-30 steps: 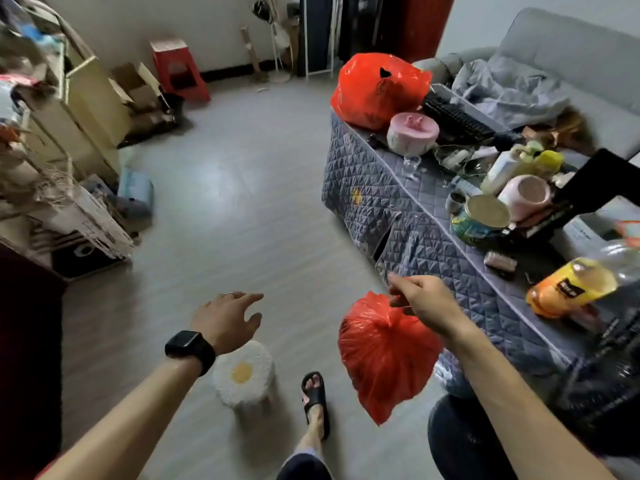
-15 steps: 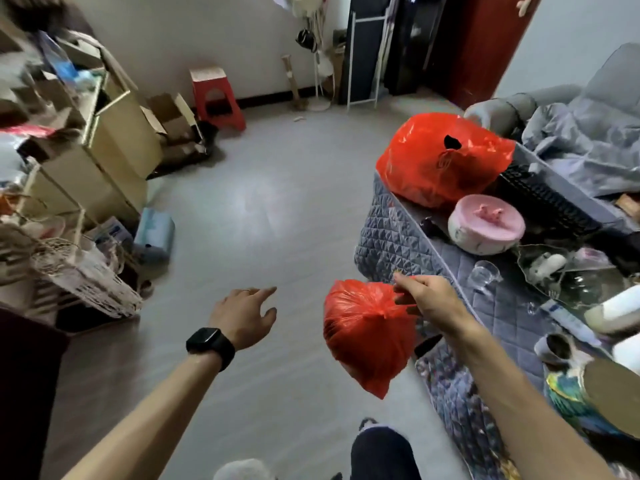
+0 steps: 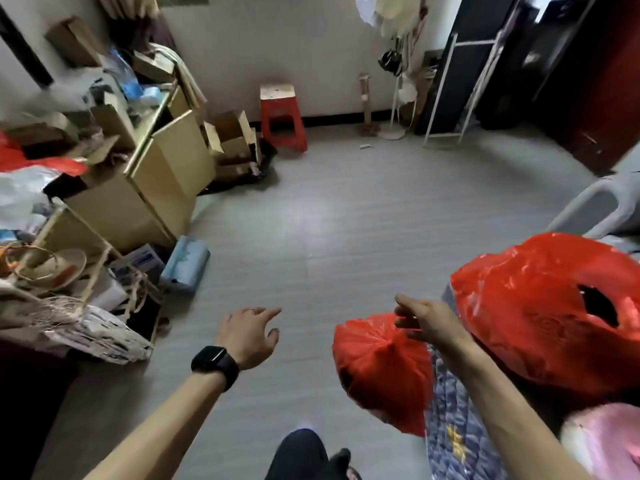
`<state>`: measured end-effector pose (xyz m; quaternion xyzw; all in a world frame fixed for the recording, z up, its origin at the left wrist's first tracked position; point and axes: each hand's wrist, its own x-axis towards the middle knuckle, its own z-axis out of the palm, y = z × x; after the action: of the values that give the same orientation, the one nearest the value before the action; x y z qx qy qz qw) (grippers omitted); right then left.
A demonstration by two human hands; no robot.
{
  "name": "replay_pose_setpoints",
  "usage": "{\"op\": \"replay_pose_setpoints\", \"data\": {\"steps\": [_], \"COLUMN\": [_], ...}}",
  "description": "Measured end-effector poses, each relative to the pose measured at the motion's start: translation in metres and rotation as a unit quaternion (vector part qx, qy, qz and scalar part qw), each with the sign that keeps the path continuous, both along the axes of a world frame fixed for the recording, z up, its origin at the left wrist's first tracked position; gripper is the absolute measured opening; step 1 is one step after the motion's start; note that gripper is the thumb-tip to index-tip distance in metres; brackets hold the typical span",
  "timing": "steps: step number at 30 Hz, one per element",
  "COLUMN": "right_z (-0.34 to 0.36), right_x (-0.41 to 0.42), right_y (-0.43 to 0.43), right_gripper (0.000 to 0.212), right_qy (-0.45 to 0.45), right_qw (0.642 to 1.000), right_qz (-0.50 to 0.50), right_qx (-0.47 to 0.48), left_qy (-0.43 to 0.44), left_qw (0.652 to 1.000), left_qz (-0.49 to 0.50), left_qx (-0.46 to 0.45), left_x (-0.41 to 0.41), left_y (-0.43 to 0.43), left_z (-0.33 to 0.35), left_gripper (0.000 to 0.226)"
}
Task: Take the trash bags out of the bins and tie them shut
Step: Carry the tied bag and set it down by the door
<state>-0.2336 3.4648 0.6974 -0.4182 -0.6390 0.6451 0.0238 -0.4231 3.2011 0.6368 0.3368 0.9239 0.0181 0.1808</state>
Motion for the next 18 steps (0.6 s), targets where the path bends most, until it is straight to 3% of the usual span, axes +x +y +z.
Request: {"op": "replay_pose_setpoints", "data": {"steps": [10,18], "right_z": [0.004,0.035], "right_x": [-0.198,-0.299], "right_y": [0.207,0.382], "right_gripper": [0.028,0.026], "right_qy": [-0.004,0.037], "right_qw": [0.994,0.979], "right_qz": [-0.099,-0.194], "right_qx": [0.034,0.044], "left_qy": [0.011,0.018], "left_qw": [0.997,0.988], "left_qz": [-0.015,-0.130], "left_qx": [0.073,0.083], "left_x": [-0.244,-0.382], "left_y": [0.238,0.476], "left_z": [0.006,0.039], "left_gripper": [0.053,0.050]}}
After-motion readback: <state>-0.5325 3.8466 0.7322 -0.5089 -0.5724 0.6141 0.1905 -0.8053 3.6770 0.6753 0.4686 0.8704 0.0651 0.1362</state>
